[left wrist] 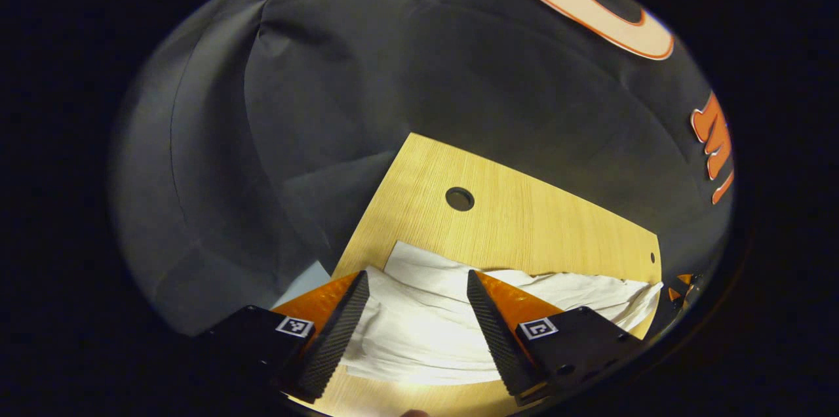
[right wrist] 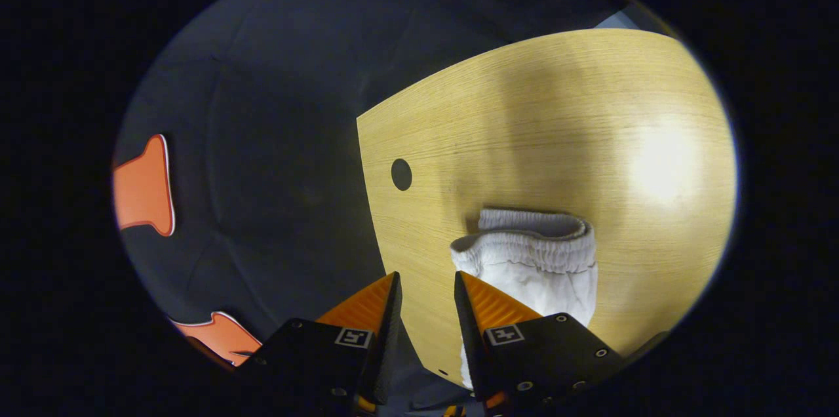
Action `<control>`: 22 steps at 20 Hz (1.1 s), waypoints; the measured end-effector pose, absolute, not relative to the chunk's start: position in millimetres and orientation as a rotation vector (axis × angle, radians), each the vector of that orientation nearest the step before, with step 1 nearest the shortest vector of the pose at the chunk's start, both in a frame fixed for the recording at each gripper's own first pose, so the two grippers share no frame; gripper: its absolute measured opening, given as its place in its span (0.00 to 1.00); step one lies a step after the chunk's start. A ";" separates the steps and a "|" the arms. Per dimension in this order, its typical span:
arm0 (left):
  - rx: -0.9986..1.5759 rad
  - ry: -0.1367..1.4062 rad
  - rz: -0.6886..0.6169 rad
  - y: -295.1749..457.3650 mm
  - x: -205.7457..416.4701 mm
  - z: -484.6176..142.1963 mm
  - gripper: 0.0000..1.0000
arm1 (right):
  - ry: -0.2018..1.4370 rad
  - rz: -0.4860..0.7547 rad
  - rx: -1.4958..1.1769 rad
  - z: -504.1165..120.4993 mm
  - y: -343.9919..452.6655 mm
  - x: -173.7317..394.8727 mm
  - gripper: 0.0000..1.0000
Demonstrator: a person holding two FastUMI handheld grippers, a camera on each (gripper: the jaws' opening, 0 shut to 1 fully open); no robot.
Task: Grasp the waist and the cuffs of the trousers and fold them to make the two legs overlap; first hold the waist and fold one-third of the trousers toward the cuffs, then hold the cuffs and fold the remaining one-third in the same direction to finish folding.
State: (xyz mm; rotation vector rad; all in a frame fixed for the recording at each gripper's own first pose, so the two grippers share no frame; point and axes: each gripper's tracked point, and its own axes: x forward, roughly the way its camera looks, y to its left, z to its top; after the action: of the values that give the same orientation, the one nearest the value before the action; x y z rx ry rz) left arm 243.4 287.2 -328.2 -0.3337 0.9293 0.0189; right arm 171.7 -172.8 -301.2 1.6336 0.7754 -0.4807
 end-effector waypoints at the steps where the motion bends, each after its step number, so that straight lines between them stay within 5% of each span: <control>1: -0.324 0.916 0.008 282.7 242.2 -319.3 0.99 | 0.794 -0.476 1.587 -305.3 -170.7 162.5 0.51; 3: -0.303 0.873 -0.022 273.0 236.5 -296.6 0.96 | 0.824 -0.443 1.499 -307.1 -162.8 150.1 0.48; 4: -0.294 0.858 -0.034 268.4 232.4 -286.1 0.99 | 0.844 -0.421 1.461 -307.9 -159.0 144.2 0.62; 5: -0.282 0.845 -0.043 264.3 229.0 -275.2 0.96 | 0.859 -0.404 1.422 -309.2 -154.0 138.8 0.59; 7: -0.265 0.836 -0.059 255.6 224.5 -261.1 0.99 | 0.897 -0.388 1.339 -316.2 -147.5 127.2 0.81; 9: -0.239 0.818 -0.069 247.7 221.8 -248.5 0.99 | 0.942 -0.376 1.264 -323.3 -143.3 114.6 0.90; 22: -0.122 0.819 -0.111 187.5 156.4 -204.2 0.99 | 1.109 -0.446 0.960 -394.9 -159.3 88.7 0.97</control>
State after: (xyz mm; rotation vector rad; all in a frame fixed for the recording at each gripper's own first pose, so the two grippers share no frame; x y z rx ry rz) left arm 156.4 187.5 -204.2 -0.1216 0.8188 -0.1106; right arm 88.7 -159.3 -394.9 0.9595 1.1089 -0.4457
